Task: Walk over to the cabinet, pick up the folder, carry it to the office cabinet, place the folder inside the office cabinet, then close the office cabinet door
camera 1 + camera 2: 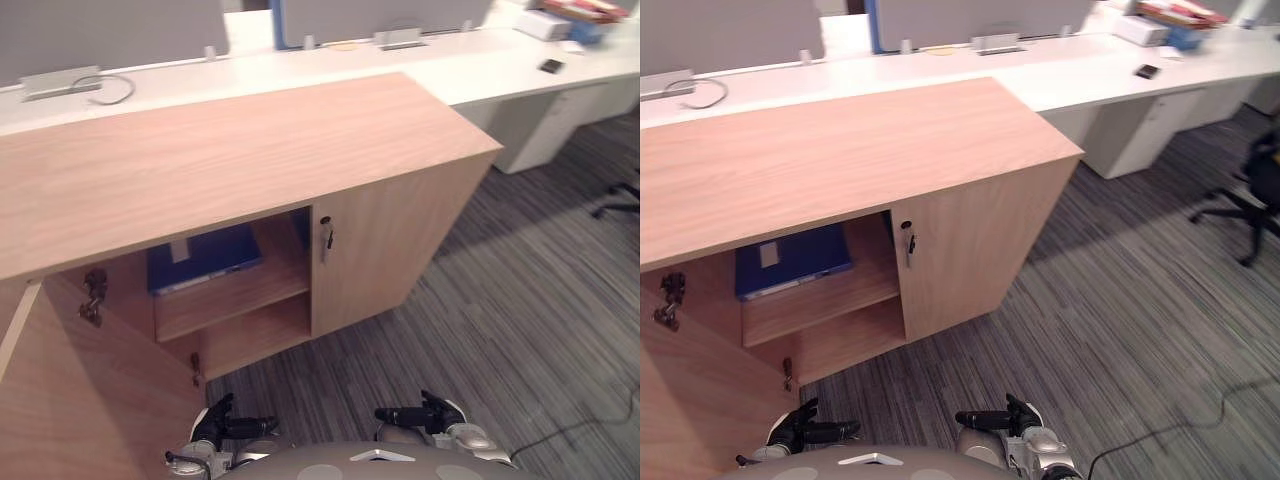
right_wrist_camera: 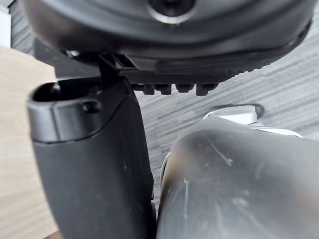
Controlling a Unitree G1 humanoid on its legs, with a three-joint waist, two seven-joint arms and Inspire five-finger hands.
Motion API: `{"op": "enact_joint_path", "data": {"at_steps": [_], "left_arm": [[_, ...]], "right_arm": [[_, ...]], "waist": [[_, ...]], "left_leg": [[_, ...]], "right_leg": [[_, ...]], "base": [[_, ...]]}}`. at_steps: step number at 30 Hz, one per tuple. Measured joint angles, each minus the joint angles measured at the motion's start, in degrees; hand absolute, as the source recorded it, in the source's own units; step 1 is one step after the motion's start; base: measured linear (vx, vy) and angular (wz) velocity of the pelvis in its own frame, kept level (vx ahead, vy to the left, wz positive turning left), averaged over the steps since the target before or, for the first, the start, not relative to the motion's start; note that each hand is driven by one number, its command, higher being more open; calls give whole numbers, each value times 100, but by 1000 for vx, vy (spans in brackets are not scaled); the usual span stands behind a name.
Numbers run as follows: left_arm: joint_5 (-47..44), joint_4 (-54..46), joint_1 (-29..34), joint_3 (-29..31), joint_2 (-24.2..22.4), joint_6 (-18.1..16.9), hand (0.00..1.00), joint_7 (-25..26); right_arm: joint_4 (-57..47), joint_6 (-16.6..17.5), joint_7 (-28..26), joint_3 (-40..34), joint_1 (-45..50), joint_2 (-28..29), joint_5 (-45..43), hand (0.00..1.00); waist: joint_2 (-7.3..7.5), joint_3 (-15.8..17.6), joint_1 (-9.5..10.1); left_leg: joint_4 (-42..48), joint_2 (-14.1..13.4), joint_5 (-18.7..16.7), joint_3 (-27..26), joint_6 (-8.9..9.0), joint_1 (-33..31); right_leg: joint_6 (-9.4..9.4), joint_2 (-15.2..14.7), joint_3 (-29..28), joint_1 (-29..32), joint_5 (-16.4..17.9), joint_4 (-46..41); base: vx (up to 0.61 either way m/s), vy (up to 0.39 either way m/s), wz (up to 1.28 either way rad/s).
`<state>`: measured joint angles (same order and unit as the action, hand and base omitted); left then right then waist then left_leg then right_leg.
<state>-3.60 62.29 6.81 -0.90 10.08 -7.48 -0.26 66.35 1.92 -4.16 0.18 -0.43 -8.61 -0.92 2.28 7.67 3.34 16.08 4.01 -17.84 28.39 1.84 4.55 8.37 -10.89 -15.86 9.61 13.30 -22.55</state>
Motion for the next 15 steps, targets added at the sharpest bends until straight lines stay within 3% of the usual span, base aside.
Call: {"op": "enact_joint_path", "data": {"at_steps": [1, 2, 3, 4, 6, 7, 8, 10, 11, 12, 13, 14, 15], "left_arm": [[7, 9, -14, 29, -91, 23, 100, 30], [15, 6, -2, 20, -140, 26, 100, 32], [64, -11, -12, 9, -181, 27, 100, 25], [103, -18, -12, 11, -210, 27, 100, 29], [129, -32, -28, -79, -284, 38, 100, 38], [127, -69, -43, -149, -272, 31, 100, 38], [128, -116, -24, -190, -246, 20, 100, 37], [128, -131, 0, -268, -176, 20, 100, 41], [123, -167, 31, -262, -237, 19, 100, 93], [120, -150, 98, -153, -195, 50, 100, 110], [124, -142, 113, -116, -63, 47, 100, 85], [121, -132, 91, -101, -131, 67, 100, 118], [129, -246, 98, -126, -139, 45, 100, 96]], "right_arm": [[-34, -4, -14, 12, 51, -85, -5, 100], [-75, -2, -14, 6, 93, -133, -7, 100], [-177, -1, 16, -24, 189, -198, -9, 100], [-201, -2, 24, -28, 210, -231, -10, 100], [-198, -29, 47, -133, 290, -303, -10, 100], [-176, -38, 71, -185, 318, -290, -10, 100], [-137, -40, 71, -191, 356, -268, -7, 100], [-61, -40, 68, -189, 389, -243, -10, 100], [-63, -29, 63, -182, 355, -297, -14, 100], [-113, 15, 64, -138, 337, -265, -36, 100], [-130, 38, 77, -80, 315, -212, -43, 100], [-34, 11, 95, -158, 256, -199, -34, 100], [154, -13, 101, -190, 247, -228, -6, 100]], "waist": [[-109, -33, -33], [-162, -90, -30], [-314, -198, -31], [-325, -213, -28], [-500, -321, -55], [-503, -323, -22], [-502, -340, -19], [-444, -366, -9], [-569, -373, -7], [-376, -465, -18], [-294, -498, -4], [-438, -511, -45], [-418, -508, -25]], "left_leg": [[113, -73, -165, 425, 102, -28], [95, -130, -184, 644, 156, -83], [60, -198, -142, 1103, 292, -173], [66, -206, -117, 1359, 348, -218], [136, -296, 25, 2084, 585, -322], [179, -335, 144, 2189, 668, -341], [178, -479, 314, 2233, 865, -394], [158, -669, 490, 2207, 855, -431], [137, -965, 513, 2233, 859, -445], [58, -1034, 510, 2188, 904, -547], [79, -1033, 479, 2179, 947, -632], [282, -1150, 457, 2266, 1014, -769], [407, -1153, 530, 2279, 1037, -864]], "right_leg": [[190, 103, 259, -4, 99, -354], [126, 174, 422, -2, 275, -494], [67, 212, 749, 96, 582, -914], [32, 210, 882, 125, 699, -1111], [16, 313, 1215, -88, 837, -1337], [-6, 358, 1376, -243, 848, -1301], [-16, 523, 1609, -554, 842, -1095], [-71, 770, 1609, -650, 765, -1268], [-52, 952, 1447, -330, 601, -1863], [-417, 886, 1404, -121, 794, -1264], [-509, 835, 1439, -143, 744, -885], [-530, 1031, 1679, -291, 602, -693], [-582, 1070, 1836, -356, 566, -569]], "base": [[168, -353, 138], [287, -445, 165], [215, -339, 132], [245, -408, 172], [188, -304, 164], [195, -276, 171], [167, -226, 144], [101, -196, 118], [-87, -133, 71], [-227, -75, 29], [-254, -25, 51], [-193, -65, 64], [-96, -87, 81]]}}
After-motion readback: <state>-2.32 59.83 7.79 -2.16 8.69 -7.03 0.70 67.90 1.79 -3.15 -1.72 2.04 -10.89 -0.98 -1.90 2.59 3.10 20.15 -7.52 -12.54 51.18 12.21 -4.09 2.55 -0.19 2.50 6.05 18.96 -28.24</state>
